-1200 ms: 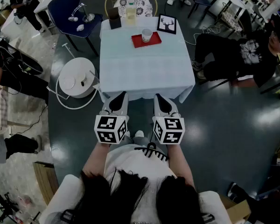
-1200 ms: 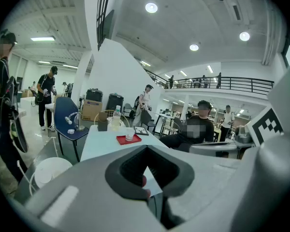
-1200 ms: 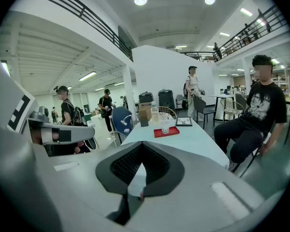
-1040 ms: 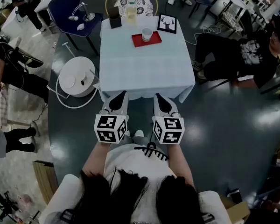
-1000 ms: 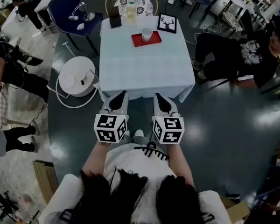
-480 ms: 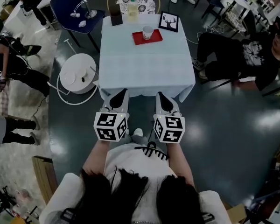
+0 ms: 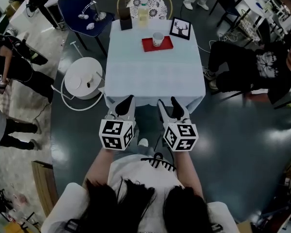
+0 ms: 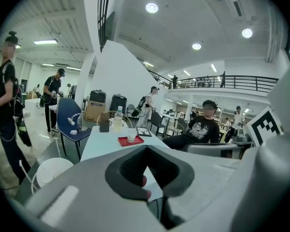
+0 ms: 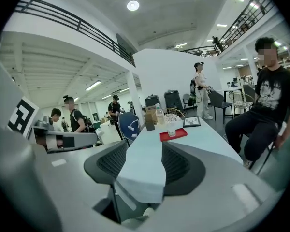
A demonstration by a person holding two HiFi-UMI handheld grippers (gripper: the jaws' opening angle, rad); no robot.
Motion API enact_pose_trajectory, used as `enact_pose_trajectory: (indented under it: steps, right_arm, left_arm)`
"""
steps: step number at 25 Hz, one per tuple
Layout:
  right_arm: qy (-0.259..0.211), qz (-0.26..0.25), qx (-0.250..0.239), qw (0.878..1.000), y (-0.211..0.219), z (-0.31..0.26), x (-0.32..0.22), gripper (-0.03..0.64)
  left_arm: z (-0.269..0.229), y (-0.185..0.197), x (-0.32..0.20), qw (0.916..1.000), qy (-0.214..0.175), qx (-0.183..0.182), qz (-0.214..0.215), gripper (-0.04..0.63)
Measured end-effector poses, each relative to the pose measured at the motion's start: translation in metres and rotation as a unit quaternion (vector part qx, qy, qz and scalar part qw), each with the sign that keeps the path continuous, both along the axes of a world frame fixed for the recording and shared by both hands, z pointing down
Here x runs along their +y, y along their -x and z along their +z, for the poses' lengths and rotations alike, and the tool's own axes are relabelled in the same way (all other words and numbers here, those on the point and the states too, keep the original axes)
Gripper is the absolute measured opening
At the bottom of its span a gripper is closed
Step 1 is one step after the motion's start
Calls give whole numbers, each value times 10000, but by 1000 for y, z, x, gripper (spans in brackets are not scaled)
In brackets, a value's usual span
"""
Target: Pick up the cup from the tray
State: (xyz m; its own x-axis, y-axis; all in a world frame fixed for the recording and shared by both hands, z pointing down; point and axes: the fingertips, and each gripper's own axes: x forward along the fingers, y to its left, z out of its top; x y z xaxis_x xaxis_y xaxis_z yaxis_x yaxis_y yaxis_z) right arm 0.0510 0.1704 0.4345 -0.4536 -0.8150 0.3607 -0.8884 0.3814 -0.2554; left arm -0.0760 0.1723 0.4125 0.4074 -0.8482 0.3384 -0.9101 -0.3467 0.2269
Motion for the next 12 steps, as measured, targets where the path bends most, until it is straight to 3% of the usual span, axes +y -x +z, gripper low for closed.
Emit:
enact_pose_trajectory:
  steps: [7,12]
  right_arm:
    - [-148,-81,86,9998,12,-3,-54,289]
    - [-53,-423,180,9989,31,-4,-93,301]
  left_arm:
    - [0,12,-53,9999,-72,-99,59,0]
    - [-5,16,-94,9998,-87,27,164,0]
